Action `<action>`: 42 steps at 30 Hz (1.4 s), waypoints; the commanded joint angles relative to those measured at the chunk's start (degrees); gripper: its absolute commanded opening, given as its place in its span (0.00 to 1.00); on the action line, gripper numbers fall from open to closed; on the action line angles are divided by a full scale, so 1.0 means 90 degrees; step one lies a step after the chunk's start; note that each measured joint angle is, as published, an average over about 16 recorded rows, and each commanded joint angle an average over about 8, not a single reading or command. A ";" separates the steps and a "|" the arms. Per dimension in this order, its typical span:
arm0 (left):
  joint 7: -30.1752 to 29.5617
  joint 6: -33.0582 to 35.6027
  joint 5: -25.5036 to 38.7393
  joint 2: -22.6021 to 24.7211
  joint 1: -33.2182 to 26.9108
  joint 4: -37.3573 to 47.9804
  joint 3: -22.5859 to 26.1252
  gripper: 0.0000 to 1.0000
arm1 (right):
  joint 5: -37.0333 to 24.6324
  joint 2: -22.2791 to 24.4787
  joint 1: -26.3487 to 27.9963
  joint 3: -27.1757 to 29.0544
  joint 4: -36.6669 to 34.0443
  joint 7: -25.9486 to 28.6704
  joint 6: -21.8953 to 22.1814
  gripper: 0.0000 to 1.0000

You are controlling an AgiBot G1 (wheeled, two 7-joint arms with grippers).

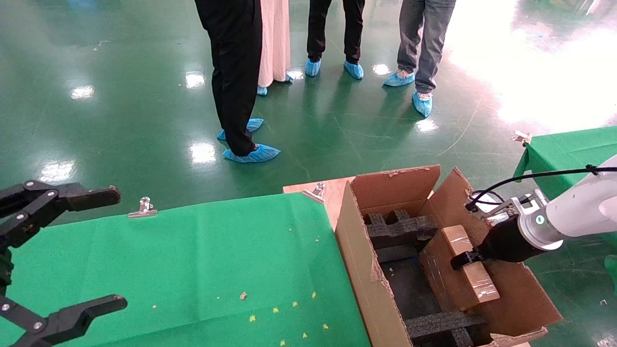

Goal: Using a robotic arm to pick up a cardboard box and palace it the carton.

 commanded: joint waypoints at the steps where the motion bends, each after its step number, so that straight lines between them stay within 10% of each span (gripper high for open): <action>1: 0.0000 0.0000 0.0000 0.0000 0.0000 0.0001 0.0000 1.00 | -0.0001 0.0000 0.0004 0.0000 -0.0001 0.0000 0.0004 1.00; 28: 0.0003 -0.0001 -0.0004 -0.0002 -0.0002 0.0002 0.0006 1.00 | 0.0230 0.0089 0.1314 0.0231 0.0196 -0.0444 -0.0071 1.00; 42: 0.0005 -0.0002 -0.0006 -0.0003 -0.0003 0.0002 0.0009 1.00 | 0.0953 0.0685 0.2319 0.0801 0.1674 -0.1167 -0.0707 1.00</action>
